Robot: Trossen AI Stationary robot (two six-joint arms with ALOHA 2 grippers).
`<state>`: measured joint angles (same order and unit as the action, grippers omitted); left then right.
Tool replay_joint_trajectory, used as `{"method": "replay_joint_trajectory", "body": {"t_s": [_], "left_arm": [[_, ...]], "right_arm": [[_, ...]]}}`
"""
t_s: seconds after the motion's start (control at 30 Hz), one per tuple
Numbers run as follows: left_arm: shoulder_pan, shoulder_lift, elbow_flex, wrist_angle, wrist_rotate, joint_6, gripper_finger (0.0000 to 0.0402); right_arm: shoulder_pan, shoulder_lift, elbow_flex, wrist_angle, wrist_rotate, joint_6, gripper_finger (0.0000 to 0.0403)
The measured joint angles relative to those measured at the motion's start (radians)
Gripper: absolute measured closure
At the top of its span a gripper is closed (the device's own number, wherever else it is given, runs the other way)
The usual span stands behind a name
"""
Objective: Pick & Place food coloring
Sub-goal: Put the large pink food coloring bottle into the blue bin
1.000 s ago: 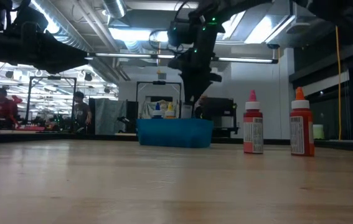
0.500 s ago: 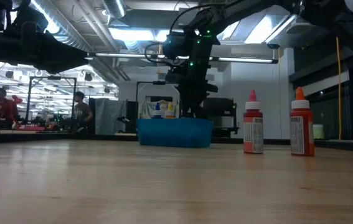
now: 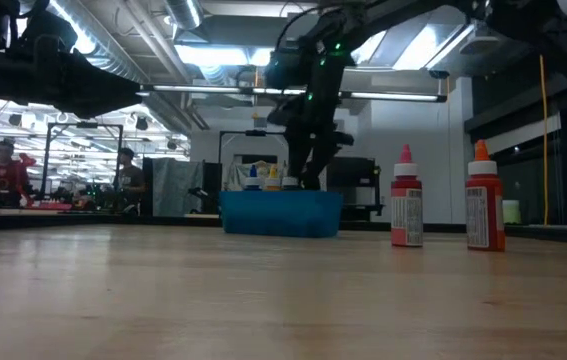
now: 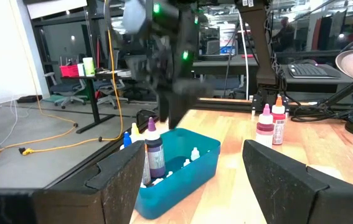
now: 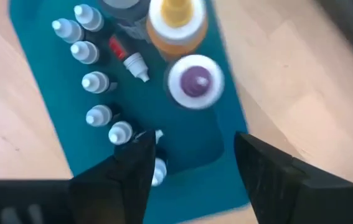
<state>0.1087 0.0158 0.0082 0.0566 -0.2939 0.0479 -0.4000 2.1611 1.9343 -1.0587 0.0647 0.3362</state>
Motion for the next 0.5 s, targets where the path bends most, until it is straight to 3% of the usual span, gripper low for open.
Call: {"method": "replay_joint_trajectory", "body": {"t_s": [0.23,0.5], "left_arm": [[0.000,0.000,0.000,0.000,0.000,0.000,0.0135],[0.000,0.000,0.000,0.000,0.000,0.000,0.0135]], "right_arm": [[0.006,-0.103,-0.043,-0.014,0.002,0.022,0.0183],[0.083,-0.271,-0.253,0.070,-0.041,-0.031,0.0182]]}}
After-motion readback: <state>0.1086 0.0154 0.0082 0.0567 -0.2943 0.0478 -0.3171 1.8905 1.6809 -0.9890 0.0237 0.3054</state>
